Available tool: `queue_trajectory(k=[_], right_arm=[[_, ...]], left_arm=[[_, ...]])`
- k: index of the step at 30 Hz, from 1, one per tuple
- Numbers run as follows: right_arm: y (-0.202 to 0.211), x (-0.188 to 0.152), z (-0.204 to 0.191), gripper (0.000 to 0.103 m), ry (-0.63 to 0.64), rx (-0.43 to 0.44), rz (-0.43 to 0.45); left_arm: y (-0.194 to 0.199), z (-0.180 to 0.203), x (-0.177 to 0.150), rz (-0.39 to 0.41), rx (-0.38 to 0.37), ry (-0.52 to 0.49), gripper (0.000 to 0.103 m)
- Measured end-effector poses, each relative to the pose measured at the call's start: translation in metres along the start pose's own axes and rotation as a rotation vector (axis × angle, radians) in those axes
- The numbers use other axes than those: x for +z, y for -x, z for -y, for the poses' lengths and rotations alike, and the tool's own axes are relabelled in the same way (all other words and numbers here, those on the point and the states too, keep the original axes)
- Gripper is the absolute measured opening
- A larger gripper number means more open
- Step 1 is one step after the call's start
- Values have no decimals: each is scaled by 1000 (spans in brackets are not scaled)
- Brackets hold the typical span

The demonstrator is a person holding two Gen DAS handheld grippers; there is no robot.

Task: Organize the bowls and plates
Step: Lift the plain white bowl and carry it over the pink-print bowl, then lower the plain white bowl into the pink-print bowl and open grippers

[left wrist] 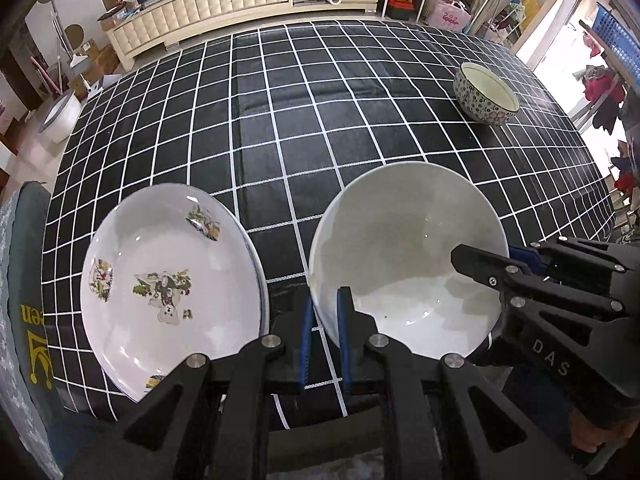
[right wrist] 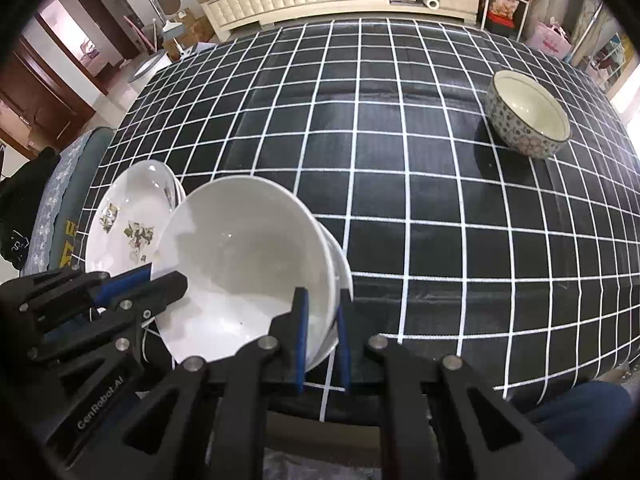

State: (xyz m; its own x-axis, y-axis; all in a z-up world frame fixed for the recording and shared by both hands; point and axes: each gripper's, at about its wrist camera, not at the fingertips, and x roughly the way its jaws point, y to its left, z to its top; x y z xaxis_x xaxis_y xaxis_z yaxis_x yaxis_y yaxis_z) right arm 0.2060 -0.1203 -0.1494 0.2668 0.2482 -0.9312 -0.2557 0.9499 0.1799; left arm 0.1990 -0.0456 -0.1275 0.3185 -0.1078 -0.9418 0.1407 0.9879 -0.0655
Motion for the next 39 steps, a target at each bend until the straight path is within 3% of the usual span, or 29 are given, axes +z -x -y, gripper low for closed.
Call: queue_trajectory(k=[25, 26, 28, 30, 32, 39], right_arm=[[-7, 6, -9, 22, 53, -63, -46], [-7, 7, -8, 24, 46, -53, -49], [-8, 7, -7, 40, 45, -43, -58], [-7, 6, -7, 72, 52, -57, -52], [-3, 6, -5, 77, 43, -59, -31], [15, 9, 9, 79, 9, -71, 18]], left_arm=[[-15, 0, -2, -32, -8, -2, 10], [-15, 0, -2, -32, -9, -2, 10], [-14, -1, -2, -31, -14, 0, 10], [-12, -2, -2, -26, -18, -1, 10], [-9, -1, -2, -19, -13, -7, 10], [0, 2, 0, 6, -14, -20, 19]])
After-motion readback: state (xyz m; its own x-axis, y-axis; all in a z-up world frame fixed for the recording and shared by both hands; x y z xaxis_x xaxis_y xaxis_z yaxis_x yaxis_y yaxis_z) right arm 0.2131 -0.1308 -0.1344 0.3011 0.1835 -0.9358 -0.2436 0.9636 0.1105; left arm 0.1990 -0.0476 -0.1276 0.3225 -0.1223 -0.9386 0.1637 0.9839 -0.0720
